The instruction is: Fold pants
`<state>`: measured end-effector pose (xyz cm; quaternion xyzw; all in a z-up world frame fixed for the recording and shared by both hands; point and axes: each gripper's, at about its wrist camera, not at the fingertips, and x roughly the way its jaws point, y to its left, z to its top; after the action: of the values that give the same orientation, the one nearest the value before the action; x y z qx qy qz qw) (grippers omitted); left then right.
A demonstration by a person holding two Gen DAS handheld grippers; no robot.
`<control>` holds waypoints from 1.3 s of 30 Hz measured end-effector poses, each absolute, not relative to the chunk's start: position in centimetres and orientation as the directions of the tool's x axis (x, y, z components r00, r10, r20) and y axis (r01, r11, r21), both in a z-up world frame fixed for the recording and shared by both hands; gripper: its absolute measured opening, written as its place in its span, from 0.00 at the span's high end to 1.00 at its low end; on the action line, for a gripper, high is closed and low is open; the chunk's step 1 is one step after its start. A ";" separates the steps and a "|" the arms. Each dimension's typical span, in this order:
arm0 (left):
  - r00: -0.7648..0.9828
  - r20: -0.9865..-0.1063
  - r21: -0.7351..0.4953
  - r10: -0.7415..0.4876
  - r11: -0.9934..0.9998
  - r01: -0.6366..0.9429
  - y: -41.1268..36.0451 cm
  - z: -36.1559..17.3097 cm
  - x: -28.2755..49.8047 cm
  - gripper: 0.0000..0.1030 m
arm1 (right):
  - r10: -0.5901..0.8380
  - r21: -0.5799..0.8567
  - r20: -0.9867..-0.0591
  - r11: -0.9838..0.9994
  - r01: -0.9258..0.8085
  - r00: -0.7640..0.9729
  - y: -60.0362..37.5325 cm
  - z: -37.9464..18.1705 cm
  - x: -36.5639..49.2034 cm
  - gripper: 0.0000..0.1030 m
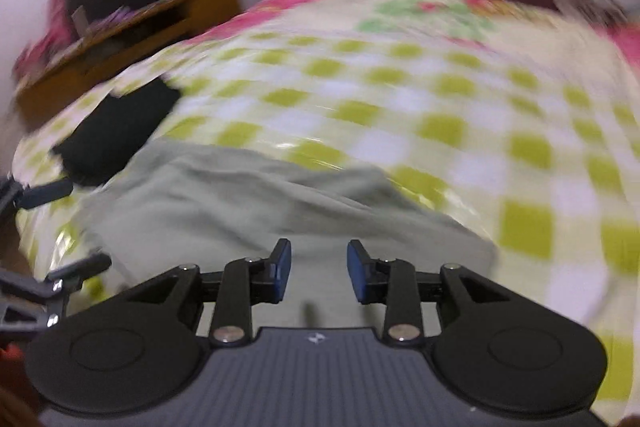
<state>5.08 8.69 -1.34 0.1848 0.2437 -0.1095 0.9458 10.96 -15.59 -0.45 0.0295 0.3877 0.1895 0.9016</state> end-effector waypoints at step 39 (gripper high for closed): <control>0.686 -0.708 0.342 -0.169 0.767 0.542 3.3 -3.0 5.2 0.02 | 0.551 0.730 -0.589 0.677 0.096 0.591 -27.5 -7.2 13.3 0.97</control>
<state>5.23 3.34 -3.03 0.2741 0.3405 -0.2029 0.8762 13.32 -27.49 -7.18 0.3766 0.4297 0.1406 0.8085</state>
